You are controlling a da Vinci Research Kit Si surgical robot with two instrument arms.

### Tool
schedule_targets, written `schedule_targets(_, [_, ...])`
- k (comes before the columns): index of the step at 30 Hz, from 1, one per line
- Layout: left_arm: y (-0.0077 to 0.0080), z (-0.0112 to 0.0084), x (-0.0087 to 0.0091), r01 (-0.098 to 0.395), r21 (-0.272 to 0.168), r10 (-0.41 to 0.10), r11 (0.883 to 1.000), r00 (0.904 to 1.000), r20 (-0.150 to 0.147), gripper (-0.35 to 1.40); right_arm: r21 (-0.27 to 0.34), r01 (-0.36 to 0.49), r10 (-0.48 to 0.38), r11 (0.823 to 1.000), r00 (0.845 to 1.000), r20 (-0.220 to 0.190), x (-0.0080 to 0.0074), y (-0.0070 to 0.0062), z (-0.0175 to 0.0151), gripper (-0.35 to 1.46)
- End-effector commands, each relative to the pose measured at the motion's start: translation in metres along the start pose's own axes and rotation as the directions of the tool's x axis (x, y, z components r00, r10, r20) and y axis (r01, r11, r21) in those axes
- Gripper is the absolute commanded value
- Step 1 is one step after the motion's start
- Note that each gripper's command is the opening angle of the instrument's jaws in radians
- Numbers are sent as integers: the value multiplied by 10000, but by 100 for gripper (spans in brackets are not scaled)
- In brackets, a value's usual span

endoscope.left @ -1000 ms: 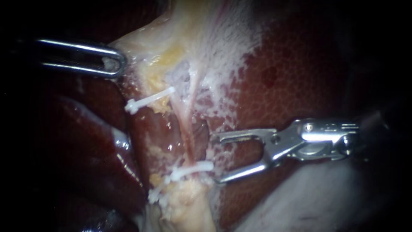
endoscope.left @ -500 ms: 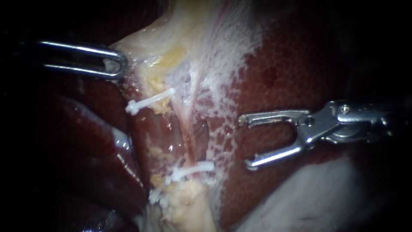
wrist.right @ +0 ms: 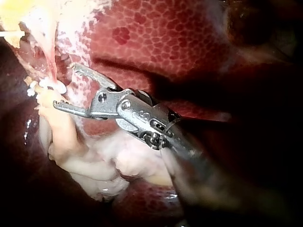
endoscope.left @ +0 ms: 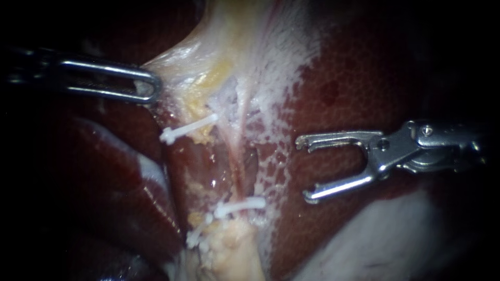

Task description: Going back first clip right tube

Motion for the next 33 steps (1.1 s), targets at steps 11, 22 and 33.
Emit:
schedule_targets(11, [-5,39,22,97,300,-85,9995,9992,-402,-35,18,-5,5,10000,10000,-2,2,-2,-1,60])
schedule_targets(22, [-8,43,23,75,348,-61,9994,9991,-422,-33,20,-10,10,10000,10000,-3,2,-2,-3,60])
schedule_targets(33, [-9,43,23,77,347,-62,9994,9991,-422,-33,20,-12,12,10000,10000,-3,2,-3,-3,60])
